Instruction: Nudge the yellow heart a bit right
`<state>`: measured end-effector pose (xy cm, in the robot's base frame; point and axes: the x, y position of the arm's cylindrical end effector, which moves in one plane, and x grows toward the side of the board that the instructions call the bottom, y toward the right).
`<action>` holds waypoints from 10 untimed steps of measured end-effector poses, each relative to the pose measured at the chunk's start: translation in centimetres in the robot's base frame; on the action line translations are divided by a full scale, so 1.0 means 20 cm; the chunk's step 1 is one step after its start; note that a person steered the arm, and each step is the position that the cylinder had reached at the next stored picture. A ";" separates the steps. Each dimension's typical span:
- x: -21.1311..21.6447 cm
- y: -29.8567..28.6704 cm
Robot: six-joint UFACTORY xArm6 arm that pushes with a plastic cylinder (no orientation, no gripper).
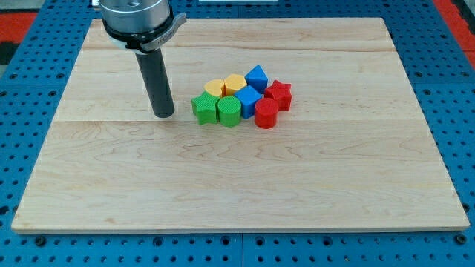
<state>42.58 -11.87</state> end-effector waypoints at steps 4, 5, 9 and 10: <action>0.00 0.24; -0.05 -0.02; -0.48 0.35; -0.50 0.40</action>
<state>32.63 -3.87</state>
